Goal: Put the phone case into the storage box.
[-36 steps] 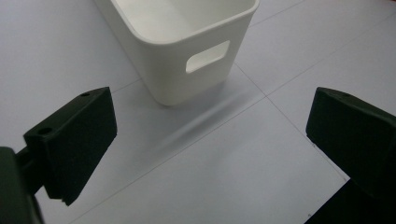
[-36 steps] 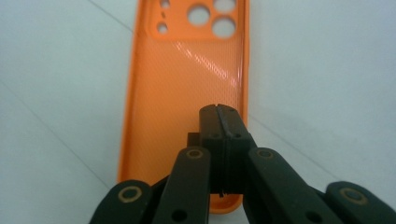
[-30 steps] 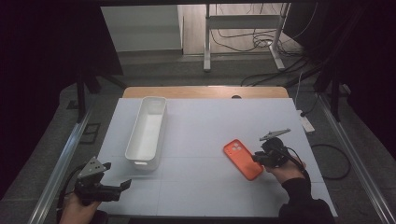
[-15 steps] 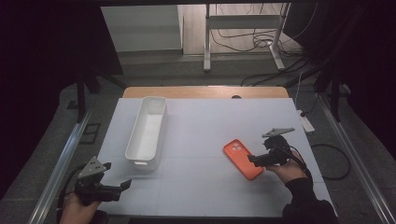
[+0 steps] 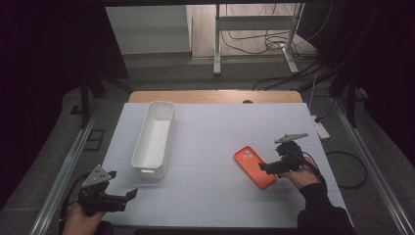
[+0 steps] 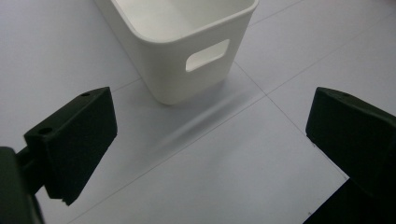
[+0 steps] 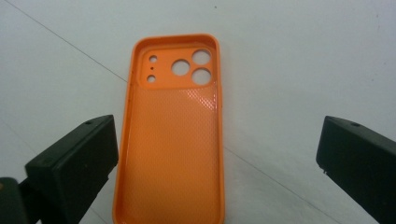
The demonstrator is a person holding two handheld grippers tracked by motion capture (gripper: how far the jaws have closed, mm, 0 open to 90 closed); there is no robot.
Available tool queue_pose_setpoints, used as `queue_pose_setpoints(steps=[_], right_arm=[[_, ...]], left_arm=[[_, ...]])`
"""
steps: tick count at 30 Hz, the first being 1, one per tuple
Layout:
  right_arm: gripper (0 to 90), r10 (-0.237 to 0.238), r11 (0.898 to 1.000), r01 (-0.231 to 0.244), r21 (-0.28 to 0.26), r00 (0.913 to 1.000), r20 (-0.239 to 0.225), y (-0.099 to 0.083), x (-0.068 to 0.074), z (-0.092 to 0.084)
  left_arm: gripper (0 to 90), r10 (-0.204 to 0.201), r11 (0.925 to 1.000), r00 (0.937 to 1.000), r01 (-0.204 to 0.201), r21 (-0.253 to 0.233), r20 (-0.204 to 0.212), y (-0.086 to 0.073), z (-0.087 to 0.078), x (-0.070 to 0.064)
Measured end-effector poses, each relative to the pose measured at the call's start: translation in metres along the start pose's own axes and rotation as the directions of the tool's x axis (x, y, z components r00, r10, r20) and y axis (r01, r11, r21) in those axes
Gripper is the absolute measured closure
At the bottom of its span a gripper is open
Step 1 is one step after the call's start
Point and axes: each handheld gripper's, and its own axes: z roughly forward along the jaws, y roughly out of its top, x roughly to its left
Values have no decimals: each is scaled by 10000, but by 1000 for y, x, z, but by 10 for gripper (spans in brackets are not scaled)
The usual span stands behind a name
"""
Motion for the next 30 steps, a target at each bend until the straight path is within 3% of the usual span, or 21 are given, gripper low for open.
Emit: queue_pose_setpoints(steps=[8,18,23,30], right_arm=[[0,-86,9996,76,283,9993,367,-2,-4,11],[0,-58,9954,39,954,9998,199,-13,-10,30],[0,-324,9883,284,1501,9992,245,-18,-9,39],[0,-649,9846,572,1653,9970,421,-18,-6,41]], left_arm=[[26,23,10000,10000,-23,14,-35,0,0,-1],[27,51,10000,10000,-51,33,-24,0,0,-1],[27,65,10000,10000,-65,45,-13,0,0,-1],[27,79,10000,10000,-79,54,-27,0,0,-1]])
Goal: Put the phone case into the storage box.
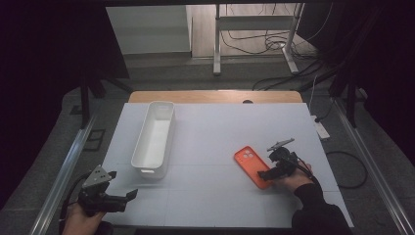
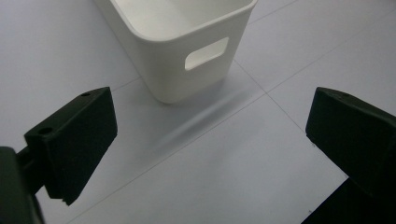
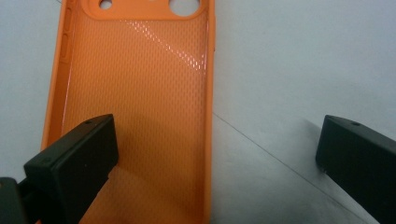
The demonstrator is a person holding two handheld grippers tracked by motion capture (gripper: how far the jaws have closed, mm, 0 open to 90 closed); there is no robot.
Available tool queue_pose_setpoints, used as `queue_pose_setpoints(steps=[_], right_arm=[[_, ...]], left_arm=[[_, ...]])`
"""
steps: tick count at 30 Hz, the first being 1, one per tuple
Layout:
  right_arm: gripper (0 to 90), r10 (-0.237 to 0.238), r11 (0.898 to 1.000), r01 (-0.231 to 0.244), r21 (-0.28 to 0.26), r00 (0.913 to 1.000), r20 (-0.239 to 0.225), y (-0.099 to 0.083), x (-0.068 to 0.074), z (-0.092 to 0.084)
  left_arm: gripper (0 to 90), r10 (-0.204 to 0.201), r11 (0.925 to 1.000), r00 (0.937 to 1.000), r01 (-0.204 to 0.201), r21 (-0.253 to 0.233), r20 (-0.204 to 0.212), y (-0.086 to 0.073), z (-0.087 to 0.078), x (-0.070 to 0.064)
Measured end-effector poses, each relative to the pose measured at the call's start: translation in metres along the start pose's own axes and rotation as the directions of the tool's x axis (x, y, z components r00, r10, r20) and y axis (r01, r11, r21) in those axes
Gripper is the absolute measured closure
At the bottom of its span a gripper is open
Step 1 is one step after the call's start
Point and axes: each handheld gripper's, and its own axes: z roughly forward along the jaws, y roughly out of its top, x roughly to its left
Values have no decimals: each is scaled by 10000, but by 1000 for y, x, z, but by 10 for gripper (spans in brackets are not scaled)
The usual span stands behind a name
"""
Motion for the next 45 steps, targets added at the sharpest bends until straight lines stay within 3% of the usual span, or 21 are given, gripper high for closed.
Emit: queue_pose_setpoints(steps=[2,5,6,11,12,15,17,21,27,35,45], right_arm=[[0,58,10000,-57,81,10000,-28,1,0,0],[148,49,9999,-48,90,10000,-86,3,-1,-5],[148,49,9999,-48,90,10000,-86,3,-1,-5],[471,40,9999,-36,129,9996,-280,5,-4,-12],[471,40,9999,-36,129,9996,-280,5,-4,-12],[632,128,9997,-116,216,9984,-548,7,-7,-14],[658,121,9997,-107,223,9980,-627,7,-8,-14],[805,501,9984,-468,311,9924,-1128,9,-10,-13],[875,906,9954,-861,424,9891,-1163,10,-12,-13],[887,827,9959,-789,444,9921,-941,12,-10,-14],[887,603,9976,-626,-284,9954,-744,13,-3,-29]], left_arm=[[27,1,10000,10000,-1,8,1,0,0,0],[28,-10,10000,10000,10,6,4,0,0,0],[28,-10,10000,10000,10,6,4,0,0,0],[28,34,10000,10000,-34,38,5,0,1,0],[28,37,10000,10000,-37,42,4,1,1,0],[29,39,10000,10000,-39,47,-2,1,1,0],[29,47,10000,10000,-47,55,-10,1,1,0],[29,61,10000,10000,-61,76,-16,1,1,0],[30,50,10000,10000,-50,77,-10,1,1,0],[30,19,10000,10000,-19,-8,-72,1,0,0],[30,126,9999,9998,-124,108,-179,1,1,-2]])
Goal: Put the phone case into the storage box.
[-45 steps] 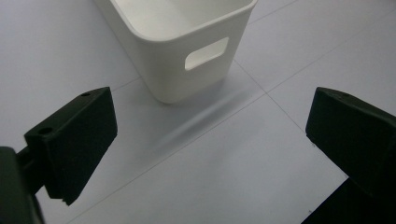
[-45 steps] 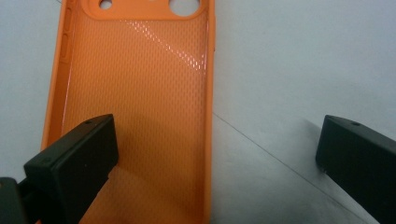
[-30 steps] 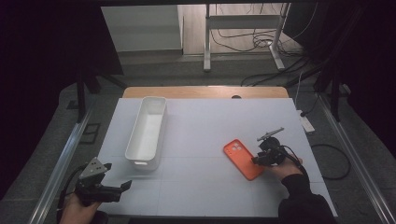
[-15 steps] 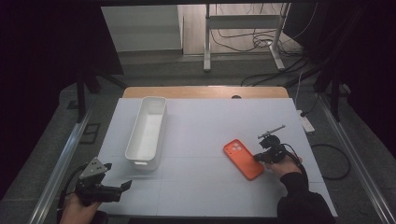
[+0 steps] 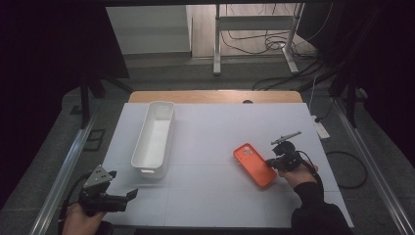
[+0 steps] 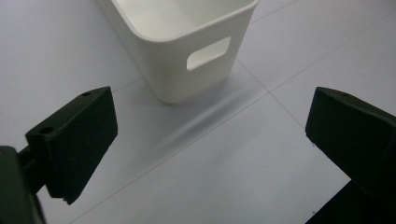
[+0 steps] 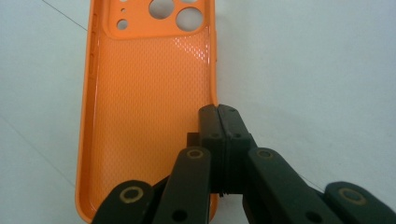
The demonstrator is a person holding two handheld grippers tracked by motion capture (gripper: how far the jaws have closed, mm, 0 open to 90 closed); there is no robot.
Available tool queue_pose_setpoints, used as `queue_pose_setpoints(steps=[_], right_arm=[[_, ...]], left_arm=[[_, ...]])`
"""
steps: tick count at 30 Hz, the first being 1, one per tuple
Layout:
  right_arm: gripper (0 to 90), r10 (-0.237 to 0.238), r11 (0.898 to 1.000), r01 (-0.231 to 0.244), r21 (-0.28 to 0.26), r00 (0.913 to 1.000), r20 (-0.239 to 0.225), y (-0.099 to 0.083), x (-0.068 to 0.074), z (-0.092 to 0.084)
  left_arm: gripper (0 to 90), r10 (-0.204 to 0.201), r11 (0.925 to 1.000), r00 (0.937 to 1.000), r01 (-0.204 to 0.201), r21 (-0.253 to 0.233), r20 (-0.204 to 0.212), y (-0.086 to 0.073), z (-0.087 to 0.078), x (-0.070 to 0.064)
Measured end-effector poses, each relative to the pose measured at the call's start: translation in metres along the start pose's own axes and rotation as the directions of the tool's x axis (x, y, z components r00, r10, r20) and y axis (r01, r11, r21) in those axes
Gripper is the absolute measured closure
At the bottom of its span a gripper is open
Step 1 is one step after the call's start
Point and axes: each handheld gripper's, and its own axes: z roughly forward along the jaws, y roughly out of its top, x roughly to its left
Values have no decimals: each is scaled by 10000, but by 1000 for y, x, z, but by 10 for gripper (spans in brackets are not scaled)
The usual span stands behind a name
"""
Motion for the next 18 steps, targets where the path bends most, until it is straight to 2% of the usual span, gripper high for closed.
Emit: queue_pose_setpoints(steps=[4,10,18], right_arm=[[887,-121,9994,120,-323,9999,-13,0,3,-7],[887,-99,9974,97,-714,9999,-29,1,5,-15],[887,-174,9921,162,-1246,9998,-87,2,9,-25]], left_arm=[[30,51,10000,10000,-51,22,52,0,0,0],[30,-88,9999,9992,90,-51,399,0,0,3],[15,-323,9993,9985,330,-154,452,-1,-1,5]])
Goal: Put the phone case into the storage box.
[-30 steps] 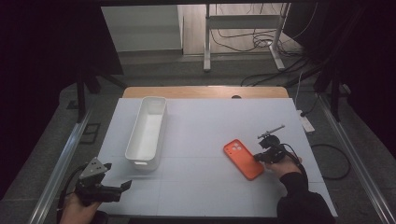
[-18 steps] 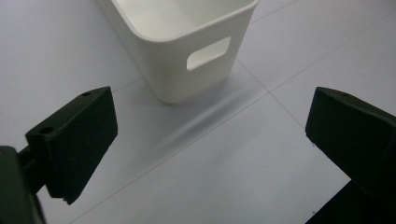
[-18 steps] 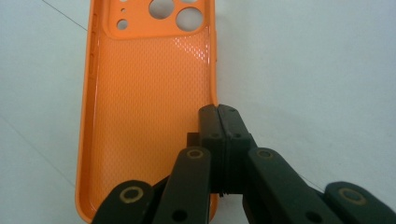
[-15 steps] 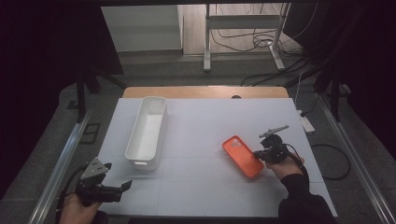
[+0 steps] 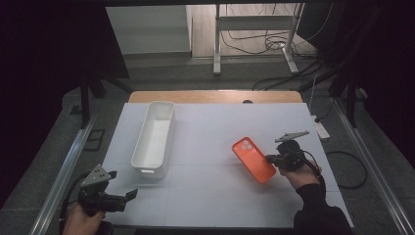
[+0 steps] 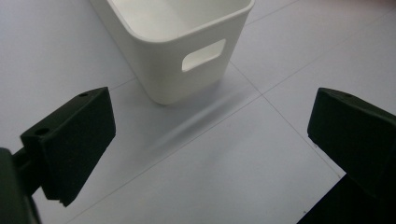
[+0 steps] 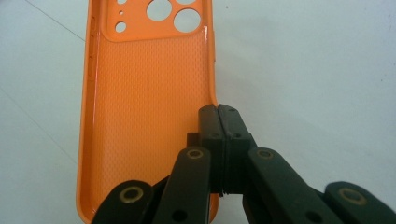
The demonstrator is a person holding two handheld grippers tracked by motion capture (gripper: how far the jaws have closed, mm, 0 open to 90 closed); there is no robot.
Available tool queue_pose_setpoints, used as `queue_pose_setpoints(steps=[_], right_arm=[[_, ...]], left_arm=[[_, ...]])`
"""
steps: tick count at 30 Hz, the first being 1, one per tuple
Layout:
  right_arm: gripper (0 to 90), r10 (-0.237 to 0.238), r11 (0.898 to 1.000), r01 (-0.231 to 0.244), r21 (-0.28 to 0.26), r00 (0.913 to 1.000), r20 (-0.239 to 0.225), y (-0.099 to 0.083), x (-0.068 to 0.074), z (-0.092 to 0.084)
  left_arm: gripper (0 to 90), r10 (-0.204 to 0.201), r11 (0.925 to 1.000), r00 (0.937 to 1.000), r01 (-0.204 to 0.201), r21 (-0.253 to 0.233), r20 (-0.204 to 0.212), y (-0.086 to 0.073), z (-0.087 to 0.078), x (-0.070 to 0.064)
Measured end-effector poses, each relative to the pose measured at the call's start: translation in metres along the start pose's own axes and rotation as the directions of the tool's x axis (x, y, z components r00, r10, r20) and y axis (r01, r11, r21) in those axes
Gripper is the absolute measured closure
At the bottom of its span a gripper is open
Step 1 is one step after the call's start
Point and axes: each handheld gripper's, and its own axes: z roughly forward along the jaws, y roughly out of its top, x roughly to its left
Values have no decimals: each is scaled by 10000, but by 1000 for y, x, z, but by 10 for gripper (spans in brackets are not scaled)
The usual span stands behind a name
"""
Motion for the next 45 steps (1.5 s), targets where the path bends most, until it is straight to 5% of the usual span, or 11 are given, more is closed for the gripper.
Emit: queue_pose_setpoints(steps=[26,45], right_arm=[[887,-171,9913,134,-1309,9995,-275,7,16,-18],[887,-332,9811,207,-1924,9975,-617,16,29,-23]], left_arm=[[1,-667,9975,9974,660,238,288,3,2,7],[1,-858,9961,9924,871,-119,878,30,9,0]])
